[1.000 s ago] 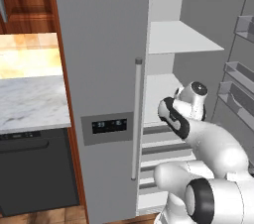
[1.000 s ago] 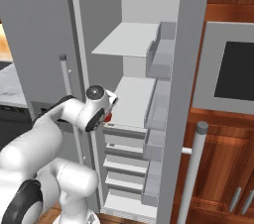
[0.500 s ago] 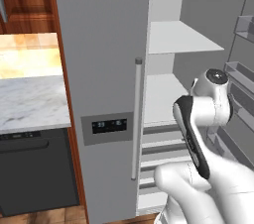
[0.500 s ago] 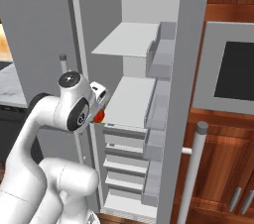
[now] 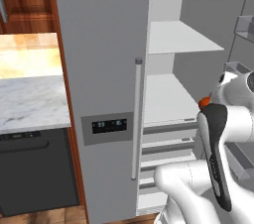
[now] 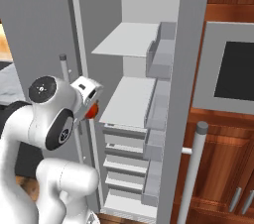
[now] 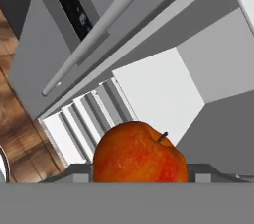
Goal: Retrieve the peach and apple from the fridge and place them into the bowl on the dining table.
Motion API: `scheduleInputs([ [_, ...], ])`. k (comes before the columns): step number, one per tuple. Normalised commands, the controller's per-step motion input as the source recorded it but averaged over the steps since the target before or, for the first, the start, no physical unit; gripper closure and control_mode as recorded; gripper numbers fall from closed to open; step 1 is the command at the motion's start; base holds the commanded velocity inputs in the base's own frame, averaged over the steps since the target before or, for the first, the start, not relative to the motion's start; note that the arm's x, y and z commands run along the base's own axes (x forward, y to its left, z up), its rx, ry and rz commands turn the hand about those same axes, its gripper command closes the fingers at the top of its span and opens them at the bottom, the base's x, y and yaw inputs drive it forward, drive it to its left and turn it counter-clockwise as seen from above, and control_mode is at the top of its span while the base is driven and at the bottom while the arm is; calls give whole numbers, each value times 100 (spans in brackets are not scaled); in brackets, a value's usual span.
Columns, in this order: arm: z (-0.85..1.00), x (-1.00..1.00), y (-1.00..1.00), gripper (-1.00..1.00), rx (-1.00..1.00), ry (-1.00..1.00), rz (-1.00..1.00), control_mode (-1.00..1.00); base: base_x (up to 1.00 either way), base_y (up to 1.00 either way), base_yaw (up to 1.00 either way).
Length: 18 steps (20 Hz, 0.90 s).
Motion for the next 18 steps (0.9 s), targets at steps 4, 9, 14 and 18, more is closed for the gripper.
scheduleInputs([
  [4,18,-59,-4,100,1,-14,-1,-100,0,0,0],
  [9,2,-9,0,100,0,0,-1,100,-45,5,-2],
  [14,0,0,0,100,0,0,0,100,-39,32,-8],
  [18,0,0,0,100,0,0,0,100,-64,36,-26],
])
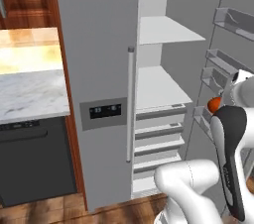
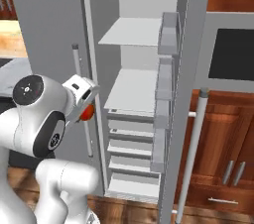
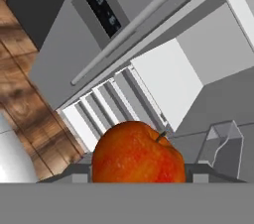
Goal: Retrieve the peach and apple from the fridge and place them into the bowl on the dining table.
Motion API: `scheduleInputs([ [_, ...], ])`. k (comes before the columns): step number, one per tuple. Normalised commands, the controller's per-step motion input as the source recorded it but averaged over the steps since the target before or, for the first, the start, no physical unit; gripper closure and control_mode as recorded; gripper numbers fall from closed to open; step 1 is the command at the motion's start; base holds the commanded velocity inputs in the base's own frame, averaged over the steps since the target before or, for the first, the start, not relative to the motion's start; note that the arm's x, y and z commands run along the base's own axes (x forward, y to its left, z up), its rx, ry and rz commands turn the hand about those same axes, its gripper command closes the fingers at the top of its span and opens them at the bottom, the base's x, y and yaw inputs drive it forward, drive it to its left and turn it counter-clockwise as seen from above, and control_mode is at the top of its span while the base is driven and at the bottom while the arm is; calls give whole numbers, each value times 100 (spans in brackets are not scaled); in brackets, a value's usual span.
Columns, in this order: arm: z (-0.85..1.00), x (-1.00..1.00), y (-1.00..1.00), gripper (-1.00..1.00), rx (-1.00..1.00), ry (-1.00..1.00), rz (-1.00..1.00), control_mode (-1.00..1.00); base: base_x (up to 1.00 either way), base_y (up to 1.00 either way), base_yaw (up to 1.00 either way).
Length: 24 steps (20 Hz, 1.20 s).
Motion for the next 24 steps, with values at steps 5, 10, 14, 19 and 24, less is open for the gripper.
scheduleInputs([
  [5,0,0,0,100,0,0,0,100,-73,33,-44],
  [10,0,0,0,100,0,0,0,100,-52,15,-64],
  [14,0,0,0,100,0,0,0,100,-33,9,-69],
  [19,0,0,0,100,0,0,0,100,-32,0,-69],
  [24,0,0,0,100,0,0,0,100,-32,0,-69],
])
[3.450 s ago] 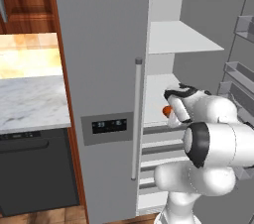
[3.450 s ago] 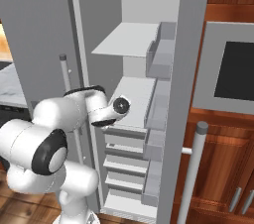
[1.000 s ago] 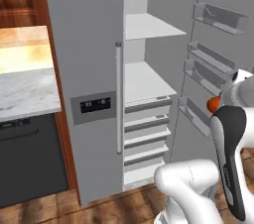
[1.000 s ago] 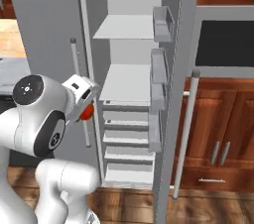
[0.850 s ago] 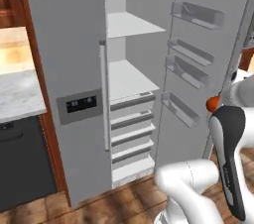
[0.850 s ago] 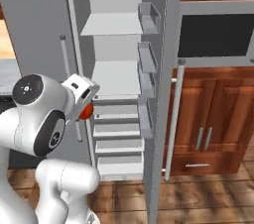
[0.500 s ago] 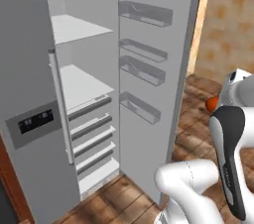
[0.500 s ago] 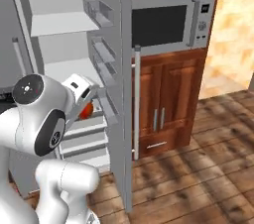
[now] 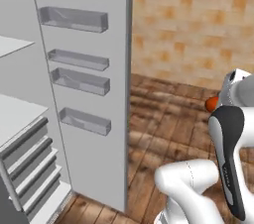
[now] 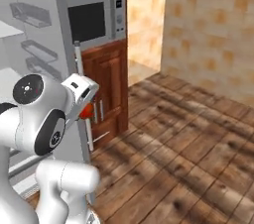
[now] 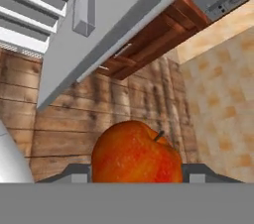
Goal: Retrieve the peach and apple from the fridge and place them into the bowl on the dining table.
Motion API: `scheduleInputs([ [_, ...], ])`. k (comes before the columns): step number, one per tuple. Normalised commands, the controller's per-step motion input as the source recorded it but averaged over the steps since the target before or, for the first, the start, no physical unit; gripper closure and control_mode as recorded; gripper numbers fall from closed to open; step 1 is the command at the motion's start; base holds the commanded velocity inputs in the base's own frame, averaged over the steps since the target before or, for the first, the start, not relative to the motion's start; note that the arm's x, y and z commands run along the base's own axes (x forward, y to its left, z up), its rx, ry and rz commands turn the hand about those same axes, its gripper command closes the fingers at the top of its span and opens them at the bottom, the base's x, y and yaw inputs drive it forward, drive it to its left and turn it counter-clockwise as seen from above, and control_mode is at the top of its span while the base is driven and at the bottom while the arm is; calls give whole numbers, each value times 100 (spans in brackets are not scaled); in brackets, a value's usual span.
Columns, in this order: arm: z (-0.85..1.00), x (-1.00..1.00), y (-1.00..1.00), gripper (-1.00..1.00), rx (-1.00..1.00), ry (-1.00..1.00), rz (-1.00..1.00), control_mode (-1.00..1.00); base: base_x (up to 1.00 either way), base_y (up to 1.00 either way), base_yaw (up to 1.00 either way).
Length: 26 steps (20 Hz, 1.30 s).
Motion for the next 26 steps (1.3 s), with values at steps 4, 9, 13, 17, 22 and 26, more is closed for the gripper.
scheduleInputs([
  [4,0,0,0,100,0,0,0,100,-26,-4,-65],
  [9,0,0,0,100,0,0,0,100,-16,-20,-63],
  [13,0,0,0,100,0,0,0,100,-4,-29,-57],
  [17,0,0,0,100,0,0,0,100,66,-18,-39],
  [22,0,0,0,100,0,0,0,100,100,-22,-26],
  [26,0,0,0,100,0,0,0,100,100,-5,-9],
])
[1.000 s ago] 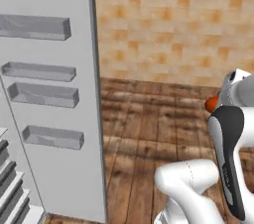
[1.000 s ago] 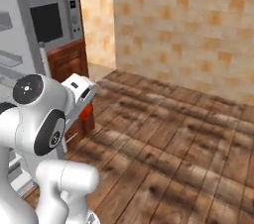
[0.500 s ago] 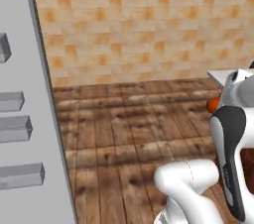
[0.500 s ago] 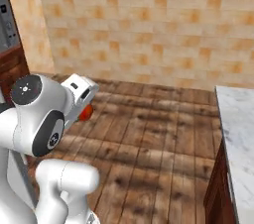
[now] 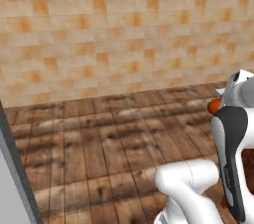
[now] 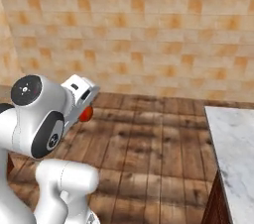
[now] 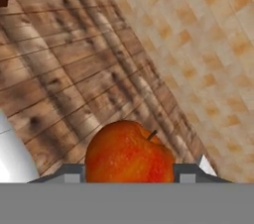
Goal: Retrieve the peach and apple from the fridge and place them into the bowl on the dining table.
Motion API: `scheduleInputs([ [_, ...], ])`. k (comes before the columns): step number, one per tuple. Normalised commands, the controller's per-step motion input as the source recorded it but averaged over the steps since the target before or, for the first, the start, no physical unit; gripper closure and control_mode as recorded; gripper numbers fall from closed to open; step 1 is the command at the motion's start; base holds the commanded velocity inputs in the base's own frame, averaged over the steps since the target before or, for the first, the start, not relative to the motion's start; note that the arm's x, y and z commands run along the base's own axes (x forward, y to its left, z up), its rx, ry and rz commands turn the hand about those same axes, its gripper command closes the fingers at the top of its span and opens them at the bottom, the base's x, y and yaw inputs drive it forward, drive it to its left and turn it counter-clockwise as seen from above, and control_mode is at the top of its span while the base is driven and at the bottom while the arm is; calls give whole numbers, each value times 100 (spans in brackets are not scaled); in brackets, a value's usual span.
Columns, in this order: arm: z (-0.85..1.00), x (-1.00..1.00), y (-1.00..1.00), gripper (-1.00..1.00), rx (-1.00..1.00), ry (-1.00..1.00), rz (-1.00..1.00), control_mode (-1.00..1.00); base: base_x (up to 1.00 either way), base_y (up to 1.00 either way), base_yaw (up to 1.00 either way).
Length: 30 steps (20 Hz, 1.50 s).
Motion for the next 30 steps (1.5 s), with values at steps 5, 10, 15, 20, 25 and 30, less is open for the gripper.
scheduleInputs([
  [5,0,0,0,100,0,0,0,100,100,-13,0],
  [10,0,0,0,100,0,0,0,100,100,-38,-8],
  [15,0,0,0,100,0,0,0,100,100,-44,-32],
  [20,0,0,0,100,0,0,0,100,100,-21,-48],
  [25,0,0,0,100,0,0,0,100,100,0,-60],
  [30,0,0,0,100,0,0,0,100,96,6,-69],
])
